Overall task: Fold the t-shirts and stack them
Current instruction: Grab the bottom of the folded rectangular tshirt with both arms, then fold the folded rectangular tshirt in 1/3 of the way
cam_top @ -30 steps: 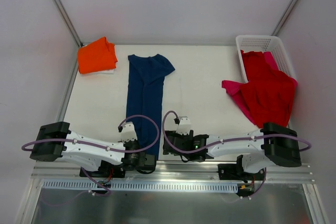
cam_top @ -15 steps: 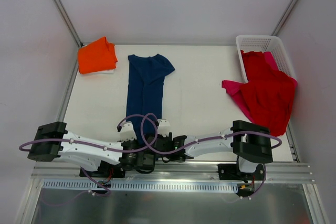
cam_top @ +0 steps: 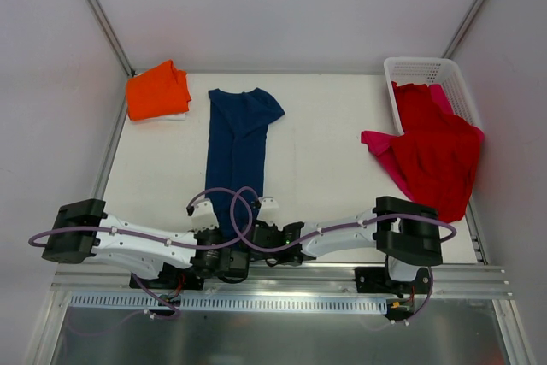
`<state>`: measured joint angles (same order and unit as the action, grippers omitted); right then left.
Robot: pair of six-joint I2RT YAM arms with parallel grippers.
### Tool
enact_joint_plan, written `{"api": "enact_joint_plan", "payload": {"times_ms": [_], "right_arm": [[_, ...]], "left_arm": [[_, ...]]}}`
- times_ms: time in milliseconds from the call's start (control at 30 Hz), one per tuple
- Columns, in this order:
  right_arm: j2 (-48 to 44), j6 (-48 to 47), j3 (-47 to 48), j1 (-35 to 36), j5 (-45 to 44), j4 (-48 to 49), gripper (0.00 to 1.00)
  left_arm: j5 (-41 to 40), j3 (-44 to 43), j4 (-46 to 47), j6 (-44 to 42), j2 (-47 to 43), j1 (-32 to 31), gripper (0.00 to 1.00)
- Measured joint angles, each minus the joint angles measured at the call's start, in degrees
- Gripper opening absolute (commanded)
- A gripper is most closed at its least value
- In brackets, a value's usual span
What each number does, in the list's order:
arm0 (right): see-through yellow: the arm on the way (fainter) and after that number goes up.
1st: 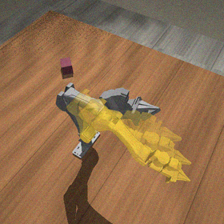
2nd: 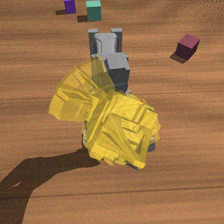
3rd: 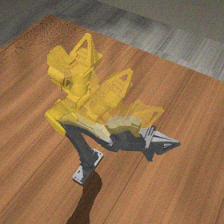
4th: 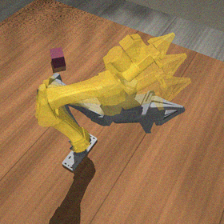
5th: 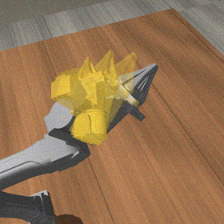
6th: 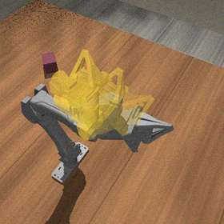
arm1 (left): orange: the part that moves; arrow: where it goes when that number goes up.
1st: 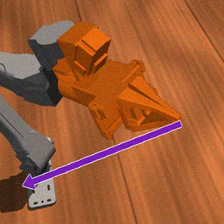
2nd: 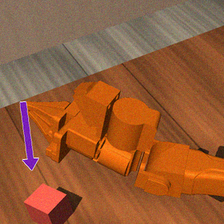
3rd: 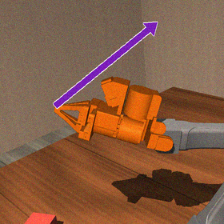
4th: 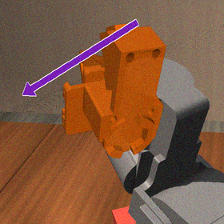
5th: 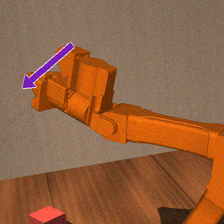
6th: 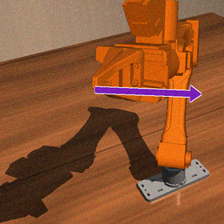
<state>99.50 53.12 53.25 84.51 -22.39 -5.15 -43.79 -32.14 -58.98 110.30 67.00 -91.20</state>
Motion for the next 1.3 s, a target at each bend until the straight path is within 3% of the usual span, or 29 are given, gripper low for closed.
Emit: {"api": "enact_joint_plan", "payload": {"times_ms": [267,533,767,1067,1300], "right_arm": [[-2.9,1.0,-4.2,0.2,-0.9,2.1,0.0],[-9.6,1.7,-6.2,1.4,-5.0,-7.1,0.0],[-10.7,0.3,-1.8,1.5,-7.5,-14.1,0.0],[-10.8,-4.8,8.6,1.2,-12.0,-22.0,0.0],[-10.8,-10.0,12.3,-3.4,-12.9,-24.3,0.01]], "left_arm": [[0.0,0.5,0.1,0.0,-0.8,0.0,0.0],[-0.4,-1.5,1.3,-1.0,-0.6,-0.3,0.0],[-1.7,-3.1,1.5,-3.0,-1.0,-0.3,0.0],[-6.7,-7.6,0.0,-10.0,-10.6,-0.3,0.0],[-12.5,-10.1,0.0,-18.3,-16.5,1.8,0.0]]}}
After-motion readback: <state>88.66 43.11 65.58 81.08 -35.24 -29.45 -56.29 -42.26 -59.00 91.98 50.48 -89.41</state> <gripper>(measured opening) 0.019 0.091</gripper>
